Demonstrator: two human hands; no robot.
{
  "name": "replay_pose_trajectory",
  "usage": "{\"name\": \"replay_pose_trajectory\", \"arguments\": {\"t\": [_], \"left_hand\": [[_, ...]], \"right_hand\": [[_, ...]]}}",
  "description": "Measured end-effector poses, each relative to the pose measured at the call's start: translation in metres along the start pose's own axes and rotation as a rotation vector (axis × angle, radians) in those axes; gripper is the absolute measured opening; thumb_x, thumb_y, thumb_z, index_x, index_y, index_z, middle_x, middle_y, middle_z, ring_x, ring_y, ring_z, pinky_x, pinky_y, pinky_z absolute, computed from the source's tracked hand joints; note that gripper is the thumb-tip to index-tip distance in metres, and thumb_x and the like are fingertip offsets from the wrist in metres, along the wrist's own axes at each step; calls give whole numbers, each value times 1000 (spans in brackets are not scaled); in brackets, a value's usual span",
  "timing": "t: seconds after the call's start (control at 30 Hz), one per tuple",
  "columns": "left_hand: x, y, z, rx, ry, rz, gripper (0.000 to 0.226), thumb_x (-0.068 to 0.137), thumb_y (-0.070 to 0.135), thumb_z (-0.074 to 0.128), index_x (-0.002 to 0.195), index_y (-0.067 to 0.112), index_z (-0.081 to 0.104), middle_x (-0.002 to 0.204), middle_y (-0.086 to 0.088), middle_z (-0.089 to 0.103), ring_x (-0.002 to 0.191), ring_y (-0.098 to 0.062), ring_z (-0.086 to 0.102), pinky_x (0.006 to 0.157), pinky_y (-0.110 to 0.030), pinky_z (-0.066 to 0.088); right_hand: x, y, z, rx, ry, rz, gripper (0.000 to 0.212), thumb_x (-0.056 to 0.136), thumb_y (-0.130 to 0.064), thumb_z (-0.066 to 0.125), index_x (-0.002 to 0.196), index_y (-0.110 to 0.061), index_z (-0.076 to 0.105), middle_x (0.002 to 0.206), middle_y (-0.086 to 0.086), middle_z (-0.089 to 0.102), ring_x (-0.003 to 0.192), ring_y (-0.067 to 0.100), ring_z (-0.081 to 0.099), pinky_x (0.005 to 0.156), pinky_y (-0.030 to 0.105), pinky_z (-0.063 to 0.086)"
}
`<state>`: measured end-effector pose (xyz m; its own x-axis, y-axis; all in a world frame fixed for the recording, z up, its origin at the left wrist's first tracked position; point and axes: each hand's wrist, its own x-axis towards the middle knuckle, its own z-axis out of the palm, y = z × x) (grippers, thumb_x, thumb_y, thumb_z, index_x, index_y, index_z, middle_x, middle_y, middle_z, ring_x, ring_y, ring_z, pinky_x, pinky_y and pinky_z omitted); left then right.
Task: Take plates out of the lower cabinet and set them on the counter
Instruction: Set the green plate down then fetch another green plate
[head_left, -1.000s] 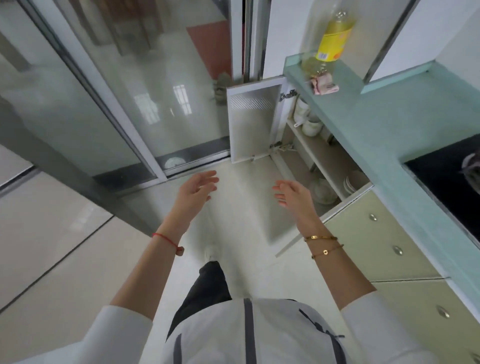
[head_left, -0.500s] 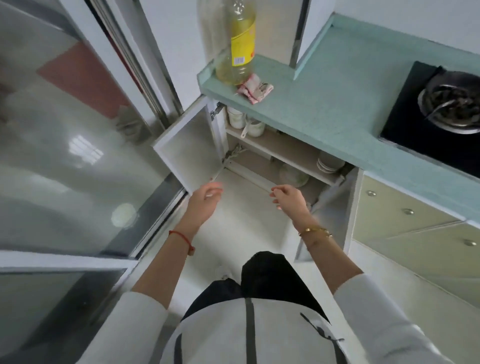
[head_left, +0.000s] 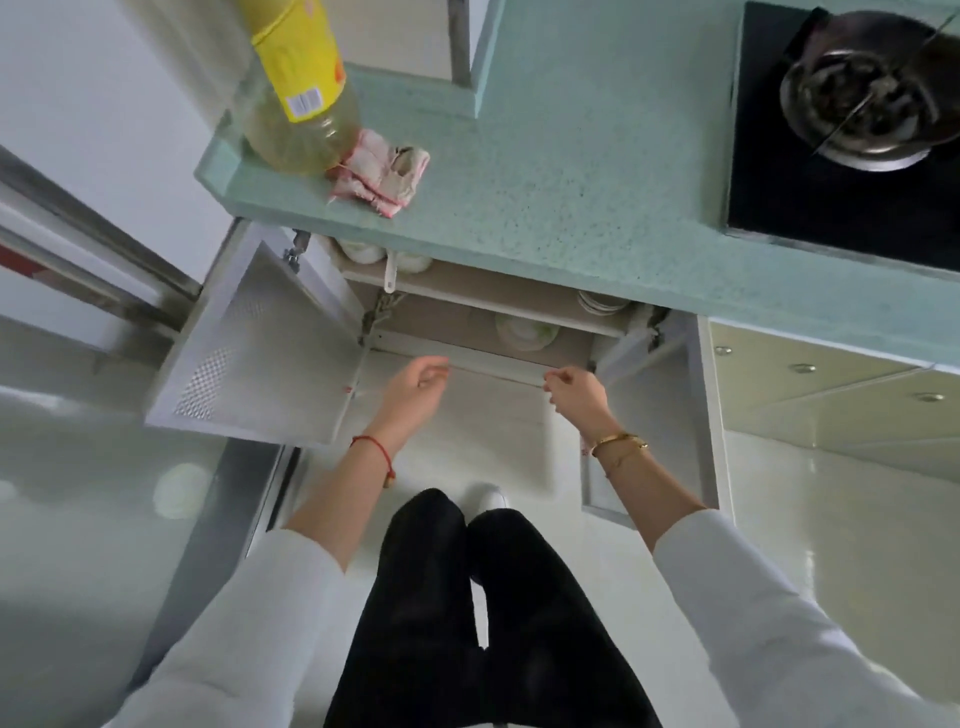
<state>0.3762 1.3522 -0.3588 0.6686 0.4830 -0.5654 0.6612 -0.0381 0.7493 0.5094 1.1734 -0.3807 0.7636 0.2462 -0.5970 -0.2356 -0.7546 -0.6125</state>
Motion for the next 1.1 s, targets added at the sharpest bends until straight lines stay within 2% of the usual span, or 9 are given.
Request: {"name": "replay_pose_trajectory", "arguments": {"t": [0.17,0.27,0.5,0.6,0.7,0.77,0.83,1.0,1.1], "left_hand": [[102,-39,33,117,-45,48,30,97,22,52,124,27,62,120,6,67,110,-12,61,87,-24,46],[177,-78,61,159,-32,64,29,96,19,55,124,20,65,121,-1,69,106,-12,62,88,-20,42],[357,-173,128,203,-43,85,36,93,6,50,126,11,63,121,-12,70,111,-31,66,91,-42,56],[434,-213,156,199,-7,102,38,95,13,51,131,15,59,123,-9,69,103,-31,68,86,-40,58],[501,-248,181,149,8,118,42,95,12,54,137,12,49,129,-12,64,96,-30,65,72,-29,54],[541,-265,198,145,2,133,47,95,9,56,140,9,44,134,-16,59,112,-35,62,89,-36,54],[576,-279,211,208,25,167,52,93,11,60,142,8,43,137,-15,57,122,-32,57,103,-37,48],[636,-293,233,258,19,233,63,94,20,61,149,4,34,147,-17,49,136,-31,47,108,-32,38],[655,-288,243,310,14,302,50,94,15,62,137,-6,48,138,-25,55,131,-36,51,105,-36,41]], "right_hand": [[92,45,40,-12,29,78,30,88,-10,44,93,9,67,83,18,62,79,30,57,81,39,54],[157,81,77,-12,38,95,21,84,-7,43,72,-4,60,76,8,52,75,21,47,70,34,45],[330,171,151,63,99,95,20,89,-12,45,84,-1,61,82,15,56,82,29,55,88,51,53],[400,201,171,66,160,73,22,90,-8,45,70,-8,54,74,15,52,79,32,55,77,44,49],[464,231,186,82,155,54,28,96,-9,46,113,8,61,111,28,61,111,43,60,97,47,49],[502,248,195,36,203,46,39,98,-14,47,131,5,52,134,25,56,125,40,53,106,42,43],[539,263,202,-62,290,11,37,96,-17,49,121,8,60,129,27,60,121,38,56,97,36,42],[601,280,214,-158,389,-132,30,96,-12,51,113,8,65,119,32,63,115,42,58,96,43,43],[622,280,212,-82,445,-164,29,93,-7,53,113,10,63,116,33,64,111,44,59,97,47,43]]}}
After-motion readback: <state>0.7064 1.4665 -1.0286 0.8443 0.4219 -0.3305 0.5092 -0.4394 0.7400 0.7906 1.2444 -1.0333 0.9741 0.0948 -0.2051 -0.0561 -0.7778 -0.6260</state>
